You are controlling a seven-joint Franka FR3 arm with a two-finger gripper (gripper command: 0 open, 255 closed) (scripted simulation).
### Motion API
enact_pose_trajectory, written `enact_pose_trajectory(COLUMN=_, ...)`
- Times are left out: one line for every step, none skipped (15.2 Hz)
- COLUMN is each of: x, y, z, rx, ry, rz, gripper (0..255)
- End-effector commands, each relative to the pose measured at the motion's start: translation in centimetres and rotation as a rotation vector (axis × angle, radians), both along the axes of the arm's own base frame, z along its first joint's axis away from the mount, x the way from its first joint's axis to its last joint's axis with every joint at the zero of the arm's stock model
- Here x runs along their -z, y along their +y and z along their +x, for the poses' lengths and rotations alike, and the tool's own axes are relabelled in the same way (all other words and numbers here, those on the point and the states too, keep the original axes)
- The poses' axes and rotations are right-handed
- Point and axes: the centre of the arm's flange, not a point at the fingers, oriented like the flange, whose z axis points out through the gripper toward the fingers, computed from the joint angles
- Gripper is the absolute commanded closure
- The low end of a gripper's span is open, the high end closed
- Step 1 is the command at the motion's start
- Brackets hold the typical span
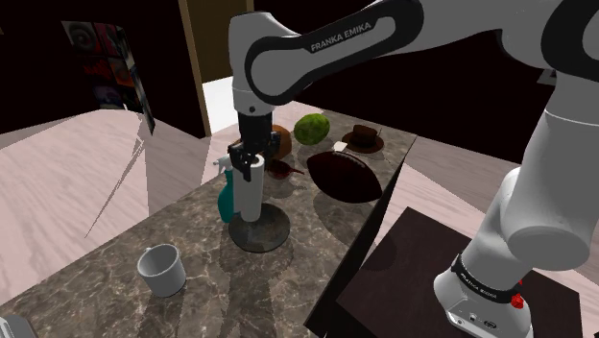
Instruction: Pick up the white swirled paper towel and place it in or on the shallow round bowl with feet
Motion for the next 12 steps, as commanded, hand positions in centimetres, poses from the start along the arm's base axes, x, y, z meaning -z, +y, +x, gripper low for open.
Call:
enact_pose_trajectory(x=1.05, y=0.02, z=0.01, rx=0.000, ry=0.000, rz=0.000, gripper=255)
enact_pose_trajectory(x=1.57, y=0.02, z=0.01, rx=0.000, ry=0.000, rz=0.000, gripper=255)
enact_pose_trajectory(x=1.78, y=0.01, z=0.00, rx=0.000, ry=0.000, rz=0.000, gripper=255)
enact_pose_trajectory(x=1.78, y=0.02, z=0.01, rx=0.000, ry=0.000, rz=0.000, gripper=255)
enact_pose_trajectory(x=1.78, y=0.02, z=0.01, rx=0.000, ry=0.000, rz=0.000, gripper=255)
enact_pose_trajectory(x=1.78, y=0.02, z=0.01, rx=0.000, ry=0.000, rz=0.000, gripper=255)
enact_pose_trajectory(x=1.78, y=0.02, z=0.01, rx=0.000, ry=0.000, rz=0.000, gripper=255)
enact_pose_trajectory(x=1.78, y=0.02, z=0.01, rx=0.000, ry=0.000, rz=0.000, gripper=255)
enact_pose_trajectory(x=1.78, y=0.02, z=0.01, rx=0.000, ry=0.000, rz=0.000, gripper=255)
enact_pose_trajectory(x=1.78, y=0.02, z=0.01, rx=0.000, ry=0.000, rz=0.000, gripper=255)
enact_pose_trajectory(x=1.78, y=0.02, z=0.01, rx=0.000, ry=0.000, rz=0.000, gripper=0)
enact_pose_trajectory(x=1.78, y=0.02, z=0.01, rx=0.000, ry=0.000, rz=0.000, gripper=0)
